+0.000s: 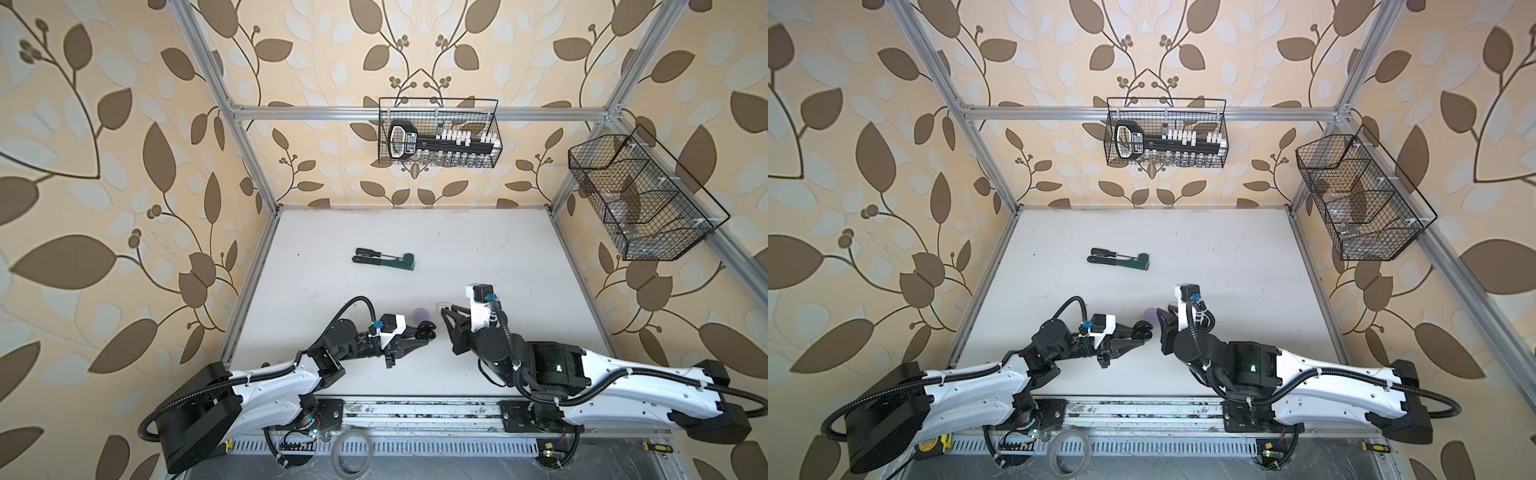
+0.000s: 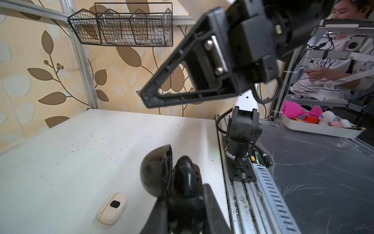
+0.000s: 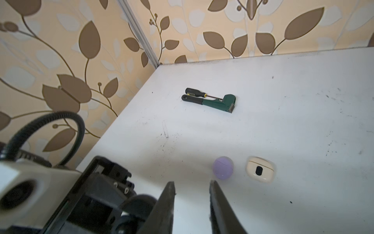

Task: Insert wireless bluetooth earbuds into charging case
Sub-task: Insert the wireless bluetooth earbud into the charging case, then close the charging case.

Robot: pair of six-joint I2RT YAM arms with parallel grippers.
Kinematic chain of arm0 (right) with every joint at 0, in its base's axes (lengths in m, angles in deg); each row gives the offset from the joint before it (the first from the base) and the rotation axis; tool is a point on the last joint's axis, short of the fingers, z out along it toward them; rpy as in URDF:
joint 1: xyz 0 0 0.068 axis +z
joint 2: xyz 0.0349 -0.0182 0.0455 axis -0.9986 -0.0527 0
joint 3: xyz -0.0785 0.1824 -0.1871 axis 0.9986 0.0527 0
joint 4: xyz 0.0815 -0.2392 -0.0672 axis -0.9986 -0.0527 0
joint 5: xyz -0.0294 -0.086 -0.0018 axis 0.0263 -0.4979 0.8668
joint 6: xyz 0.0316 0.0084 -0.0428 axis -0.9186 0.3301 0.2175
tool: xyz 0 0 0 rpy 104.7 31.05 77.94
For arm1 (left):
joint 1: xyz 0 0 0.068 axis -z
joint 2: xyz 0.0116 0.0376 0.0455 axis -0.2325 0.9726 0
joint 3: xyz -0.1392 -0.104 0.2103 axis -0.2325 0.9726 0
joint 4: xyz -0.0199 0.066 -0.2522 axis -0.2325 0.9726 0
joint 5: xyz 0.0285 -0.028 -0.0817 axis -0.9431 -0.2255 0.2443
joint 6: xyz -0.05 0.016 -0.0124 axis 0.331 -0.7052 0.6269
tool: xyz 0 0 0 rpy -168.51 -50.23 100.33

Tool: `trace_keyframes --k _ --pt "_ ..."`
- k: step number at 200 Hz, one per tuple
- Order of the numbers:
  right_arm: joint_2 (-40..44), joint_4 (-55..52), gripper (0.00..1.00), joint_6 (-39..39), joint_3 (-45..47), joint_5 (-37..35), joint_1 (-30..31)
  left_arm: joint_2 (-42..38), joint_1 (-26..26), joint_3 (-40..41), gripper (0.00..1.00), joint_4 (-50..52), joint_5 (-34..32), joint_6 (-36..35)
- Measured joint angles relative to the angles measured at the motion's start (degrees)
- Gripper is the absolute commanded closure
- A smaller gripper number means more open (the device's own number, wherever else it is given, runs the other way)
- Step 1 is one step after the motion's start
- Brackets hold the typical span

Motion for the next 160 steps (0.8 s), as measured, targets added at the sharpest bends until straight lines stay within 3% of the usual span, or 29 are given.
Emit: trace_keyframes --k 24,61,114,160 --pt "-1.9 2.6 0.74 0.0 3.6 4.5 -4.2 0.0 0.0 0.0 1.00 -0.1 1.6 0.0" --pt "-5.7 6.8 0.74 2.2 4.5 9.5 -2.1 0.2 0.0 0.0 1.00 -0.2 2.8 0.3" --pt "-3.8 9.8 0.75 7.5 5.3 5.8 3.8 -1.3 0.0 0.0 1.00 -0.5 3.6 0.1" --pt "2.2 17.3 0.75 12.8 11.2 4.7 8.2 -3.0 0.7 0.0 1.00 0.5 5.0 -0.1"
